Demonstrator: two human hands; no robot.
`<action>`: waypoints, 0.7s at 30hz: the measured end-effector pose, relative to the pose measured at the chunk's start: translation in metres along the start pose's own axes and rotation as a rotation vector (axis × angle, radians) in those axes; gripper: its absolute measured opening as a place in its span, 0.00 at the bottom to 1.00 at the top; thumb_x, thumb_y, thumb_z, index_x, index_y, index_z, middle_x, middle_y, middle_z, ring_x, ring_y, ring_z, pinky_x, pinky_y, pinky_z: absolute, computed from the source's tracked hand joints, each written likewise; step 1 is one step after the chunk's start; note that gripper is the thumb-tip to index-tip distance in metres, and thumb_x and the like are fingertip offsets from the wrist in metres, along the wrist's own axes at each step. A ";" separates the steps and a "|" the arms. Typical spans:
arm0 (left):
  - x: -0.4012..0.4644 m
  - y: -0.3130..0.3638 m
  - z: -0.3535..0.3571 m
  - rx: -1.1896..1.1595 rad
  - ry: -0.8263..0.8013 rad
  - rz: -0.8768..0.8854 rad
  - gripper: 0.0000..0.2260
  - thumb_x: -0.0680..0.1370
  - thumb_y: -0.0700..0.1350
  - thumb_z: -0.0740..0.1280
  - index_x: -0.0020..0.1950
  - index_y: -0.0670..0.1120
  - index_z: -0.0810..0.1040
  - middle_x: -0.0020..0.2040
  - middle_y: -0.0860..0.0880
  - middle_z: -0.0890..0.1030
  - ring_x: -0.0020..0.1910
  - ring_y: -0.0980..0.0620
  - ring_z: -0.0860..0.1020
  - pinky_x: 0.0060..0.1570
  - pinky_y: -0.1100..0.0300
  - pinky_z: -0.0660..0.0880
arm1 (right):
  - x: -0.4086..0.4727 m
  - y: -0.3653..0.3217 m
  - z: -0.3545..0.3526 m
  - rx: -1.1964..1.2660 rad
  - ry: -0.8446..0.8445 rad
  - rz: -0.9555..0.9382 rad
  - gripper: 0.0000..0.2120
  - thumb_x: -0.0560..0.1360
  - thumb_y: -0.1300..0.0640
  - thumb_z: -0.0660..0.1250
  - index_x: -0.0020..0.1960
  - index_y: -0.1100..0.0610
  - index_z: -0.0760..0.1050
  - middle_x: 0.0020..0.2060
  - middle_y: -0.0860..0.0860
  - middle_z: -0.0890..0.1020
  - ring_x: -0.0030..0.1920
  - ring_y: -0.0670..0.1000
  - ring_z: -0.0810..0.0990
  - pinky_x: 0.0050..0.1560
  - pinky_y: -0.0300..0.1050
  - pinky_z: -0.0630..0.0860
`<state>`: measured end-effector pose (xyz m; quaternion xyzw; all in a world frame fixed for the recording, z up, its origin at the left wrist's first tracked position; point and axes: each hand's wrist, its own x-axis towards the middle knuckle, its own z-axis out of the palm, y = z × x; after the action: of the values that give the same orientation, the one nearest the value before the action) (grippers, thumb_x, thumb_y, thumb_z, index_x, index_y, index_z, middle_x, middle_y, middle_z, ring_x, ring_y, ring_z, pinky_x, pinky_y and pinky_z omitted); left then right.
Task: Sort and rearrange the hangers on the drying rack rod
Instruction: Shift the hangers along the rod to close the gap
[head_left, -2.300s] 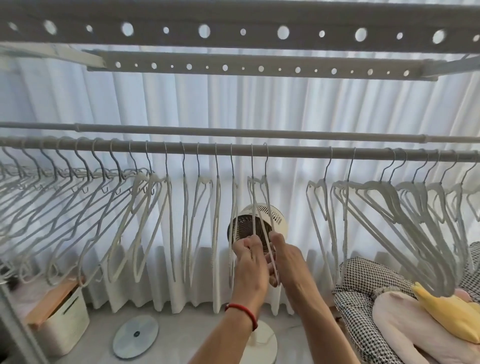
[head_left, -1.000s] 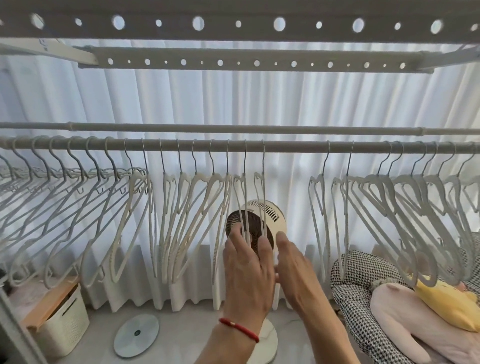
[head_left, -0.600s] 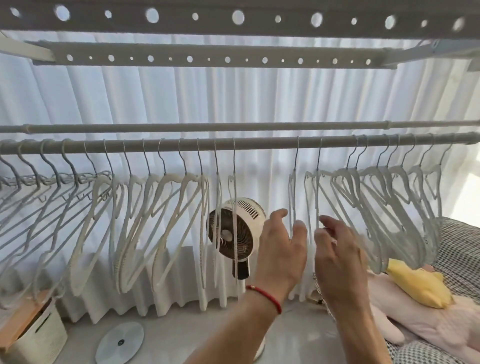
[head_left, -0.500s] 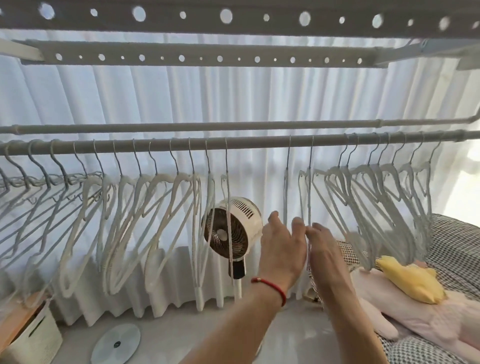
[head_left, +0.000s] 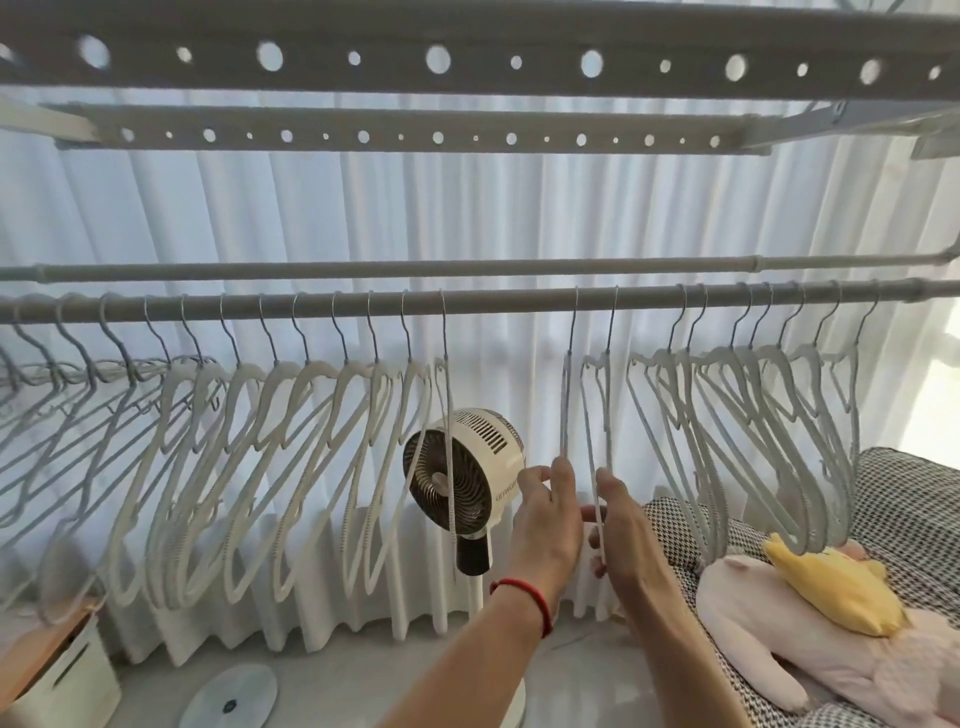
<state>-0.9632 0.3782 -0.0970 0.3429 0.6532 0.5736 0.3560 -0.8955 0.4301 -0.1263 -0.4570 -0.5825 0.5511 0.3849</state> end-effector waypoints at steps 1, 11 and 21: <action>-0.002 -0.002 0.000 -0.014 0.017 0.011 0.22 0.84 0.62 0.51 0.72 0.50 0.64 0.43 0.55 0.78 0.52 0.50 0.79 0.64 0.43 0.75 | 0.001 0.002 0.001 0.016 -0.001 -0.003 0.28 0.84 0.38 0.49 0.69 0.57 0.72 0.59 0.57 0.79 0.51 0.53 0.75 0.41 0.45 0.69; 0.003 -0.023 -0.019 -0.061 0.207 0.063 0.22 0.80 0.67 0.50 0.65 0.54 0.66 0.64 0.43 0.78 0.60 0.46 0.77 0.61 0.41 0.77 | -0.002 0.002 0.023 0.023 -0.087 -0.060 0.22 0.73 0.32 0.49 0.48 0.45 0.74 0.53 0.56 0.80 0.42 0.47 0.72 0.41 0.45 0.67; -0.004 -0.021 -0.034 -0.048 0.217 0.083 0.16 0.85 0.60 0.48 0.64 0.51 0.65 0.51 0.51 0.81 0.34 0.60 0.79 0.49 0.55 0.77 | -0.009 0.004 0.038 0.023 -0.135 -0.085 0.22 0.81 0.37 0.52 0.51 0.50 0.76 0.51 0.56 0.79 0.42 0.48 0.72 0.41 0.44 0.68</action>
<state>-0.9912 0.3547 -0.1140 0.2968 0.6591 0.6372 0.2672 -0.9291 0.4099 -0.1331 -0.3892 -0.6196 0.5707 0.3728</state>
